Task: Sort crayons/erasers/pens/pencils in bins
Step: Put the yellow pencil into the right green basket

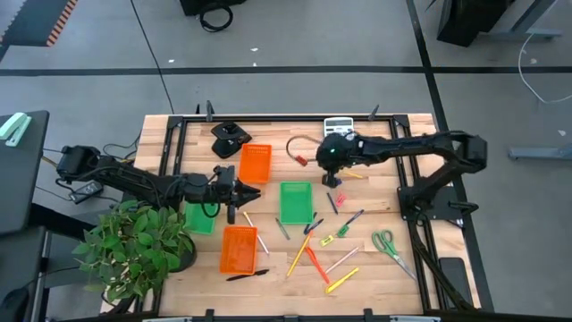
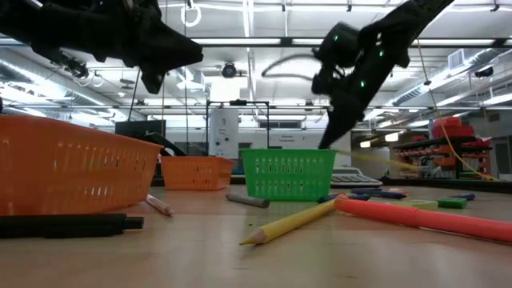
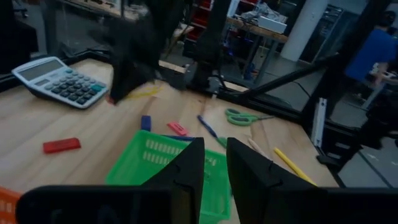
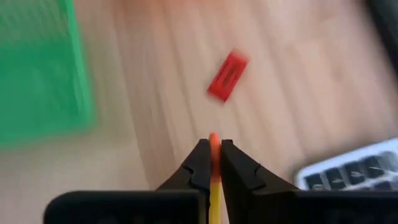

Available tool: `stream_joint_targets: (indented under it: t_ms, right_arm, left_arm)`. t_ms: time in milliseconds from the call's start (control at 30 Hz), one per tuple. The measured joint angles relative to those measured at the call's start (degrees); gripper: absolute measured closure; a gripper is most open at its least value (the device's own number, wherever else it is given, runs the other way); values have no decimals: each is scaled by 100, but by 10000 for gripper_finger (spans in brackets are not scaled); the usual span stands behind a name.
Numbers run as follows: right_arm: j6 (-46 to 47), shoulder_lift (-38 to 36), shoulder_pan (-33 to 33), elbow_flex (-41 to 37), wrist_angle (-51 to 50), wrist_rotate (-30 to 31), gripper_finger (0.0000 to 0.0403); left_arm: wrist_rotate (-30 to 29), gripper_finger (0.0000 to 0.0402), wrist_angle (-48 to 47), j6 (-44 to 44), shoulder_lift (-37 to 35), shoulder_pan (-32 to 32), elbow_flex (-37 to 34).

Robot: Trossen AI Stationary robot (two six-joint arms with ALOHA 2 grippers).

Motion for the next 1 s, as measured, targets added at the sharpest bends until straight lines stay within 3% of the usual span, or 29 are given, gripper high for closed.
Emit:
stream_joint_targets:
  t_ms: [167, 367, 700, 1000]
  right_arm:
    - [1735, -634, 20, 110, 287, -42, 377]
    - [3003, -890, 329, 365, 1448, -243, 371]
    - [3469, 41, 1376, 431, 2499, 324, 369]
    - [4137, 756, 1469, 426, 3132, 1137, 368]
  left_arm:
    - [-1, 328, 1, 34, 0, -115, 0]
    - [-2, 327, 4, 100, 0, -205, 0]
    - [2, 331, 6, -10, 0, -385, 0]
    - [5, 332, -23, 9, 0, -563, 0]
